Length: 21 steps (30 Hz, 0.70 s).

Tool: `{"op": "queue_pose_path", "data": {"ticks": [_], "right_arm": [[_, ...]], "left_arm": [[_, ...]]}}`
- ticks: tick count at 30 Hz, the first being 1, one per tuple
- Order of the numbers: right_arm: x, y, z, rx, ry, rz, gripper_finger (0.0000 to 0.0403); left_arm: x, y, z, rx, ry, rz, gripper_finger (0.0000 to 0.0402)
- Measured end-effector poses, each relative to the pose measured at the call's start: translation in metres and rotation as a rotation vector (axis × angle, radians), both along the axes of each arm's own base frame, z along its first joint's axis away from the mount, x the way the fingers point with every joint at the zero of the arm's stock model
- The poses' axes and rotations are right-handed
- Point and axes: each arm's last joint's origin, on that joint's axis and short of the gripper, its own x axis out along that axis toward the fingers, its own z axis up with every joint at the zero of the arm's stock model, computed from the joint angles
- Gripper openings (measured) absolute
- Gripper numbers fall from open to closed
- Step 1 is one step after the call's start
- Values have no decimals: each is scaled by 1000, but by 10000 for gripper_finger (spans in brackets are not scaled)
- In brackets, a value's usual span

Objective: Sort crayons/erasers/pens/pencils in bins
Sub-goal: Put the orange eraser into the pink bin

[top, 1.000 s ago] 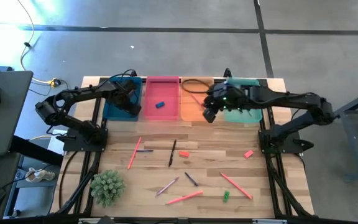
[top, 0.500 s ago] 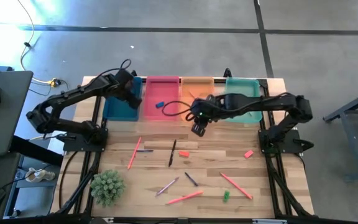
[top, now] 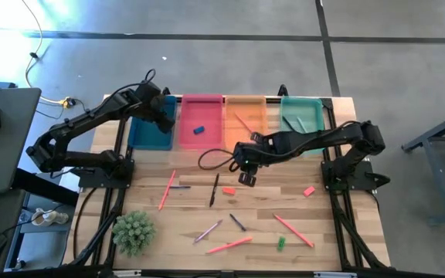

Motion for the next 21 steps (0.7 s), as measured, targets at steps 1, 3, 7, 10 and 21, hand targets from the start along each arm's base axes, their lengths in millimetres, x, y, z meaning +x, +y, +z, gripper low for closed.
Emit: {"op": "queue_pose_path", "data": {"ticks": [1,3,7,10,21], "right_arm": [[2,2,-2,-2,6,13,117],[5,4,-8,1,21,24,117],[13,8,-22,72,58,59,123],[20,11,-32,106,76,94,135],[43,20,-77,125,138,72,167]], "left_arm": [[0,-1,1,-16,-21,2,110],[1,-5,2,-54,-56,5,110],[3,-15,4,-85,-68,-11,110],[6,-20,5,-92,-63,-31,110],[9,-28,4,-141,-59,2,110]]}}
